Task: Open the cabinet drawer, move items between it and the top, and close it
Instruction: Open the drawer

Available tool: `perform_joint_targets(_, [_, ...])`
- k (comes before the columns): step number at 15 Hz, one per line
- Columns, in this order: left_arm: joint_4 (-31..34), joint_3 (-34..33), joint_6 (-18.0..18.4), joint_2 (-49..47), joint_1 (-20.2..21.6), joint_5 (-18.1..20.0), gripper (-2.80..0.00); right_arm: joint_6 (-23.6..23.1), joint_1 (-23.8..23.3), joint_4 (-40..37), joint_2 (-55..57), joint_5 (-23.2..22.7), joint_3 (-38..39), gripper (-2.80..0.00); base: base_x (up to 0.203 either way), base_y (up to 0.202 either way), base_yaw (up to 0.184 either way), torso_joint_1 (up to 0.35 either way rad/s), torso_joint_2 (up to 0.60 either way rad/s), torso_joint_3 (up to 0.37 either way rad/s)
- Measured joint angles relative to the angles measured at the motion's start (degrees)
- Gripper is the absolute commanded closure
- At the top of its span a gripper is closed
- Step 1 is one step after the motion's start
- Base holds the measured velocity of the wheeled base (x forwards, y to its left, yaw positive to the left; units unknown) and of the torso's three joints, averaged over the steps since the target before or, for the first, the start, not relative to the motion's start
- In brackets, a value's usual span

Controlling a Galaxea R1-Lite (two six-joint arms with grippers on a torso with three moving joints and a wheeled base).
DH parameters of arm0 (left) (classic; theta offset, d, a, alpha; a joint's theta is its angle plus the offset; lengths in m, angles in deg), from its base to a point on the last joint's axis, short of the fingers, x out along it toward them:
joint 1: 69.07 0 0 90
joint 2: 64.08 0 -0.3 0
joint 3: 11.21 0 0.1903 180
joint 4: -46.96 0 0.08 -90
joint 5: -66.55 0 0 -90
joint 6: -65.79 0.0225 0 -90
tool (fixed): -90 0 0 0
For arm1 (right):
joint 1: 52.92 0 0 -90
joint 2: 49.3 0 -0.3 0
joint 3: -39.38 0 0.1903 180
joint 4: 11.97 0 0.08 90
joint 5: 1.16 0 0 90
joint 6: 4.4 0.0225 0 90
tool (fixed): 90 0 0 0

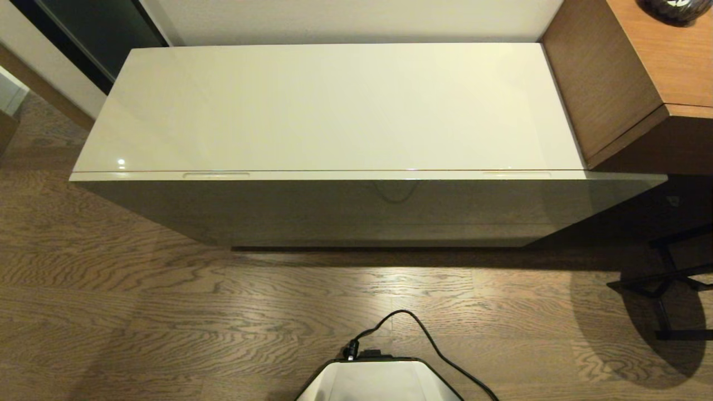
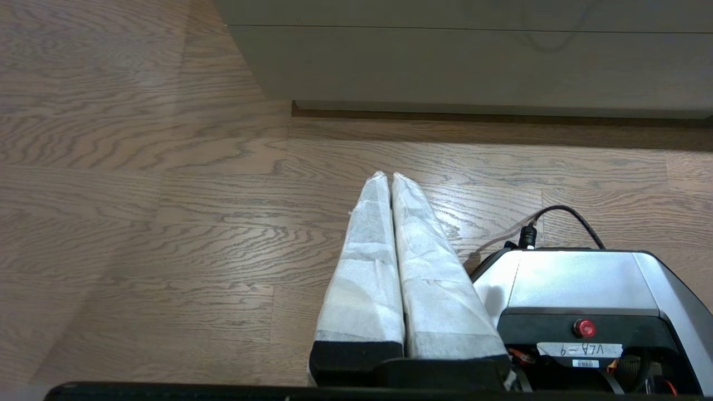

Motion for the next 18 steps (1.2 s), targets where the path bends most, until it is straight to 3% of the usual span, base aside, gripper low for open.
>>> perform_joint_targets(10, [0.0, 0.0, 0.3, 0.0, 0.0, 0.1, 0.00, 0.0, 0.0, 0.0, 0.0, 0.0, 0.0, 0.00, 0.000, 0.000, 0.000, 0.000, 0.00, 0.000])
perform_joint_targets(12, [0.1, 0.0, 2.1, 0.0, 0.0, 0.4, 0.00, 0.0, 0.0, 0.0, 0.0, 0.0, 0.0, 0.00, 0.000, 0.000, 0.000, 0.000, 0.00, 0.000])
perform_joint_targets(14, [0.1, 0.0, 6.6, 0.0, 0.0, 0.9, 0.00, 0.0, 0.0, 0.0, 0.0, 0.0, 0.0, 0.00, 0.000, 0.000, 0.000, 0.000, 0.00, 0.000])
perform_joint_targets(18, [1.0, 0.4, 7.4, -0.2, 0.0, 0.9, 0.00, 0.0, 0.0, 0.0, 0.0, 0.0, 0.0, 0.00, 0.000, 0.000, 0.000, 0.000, 0.00, 0.000])
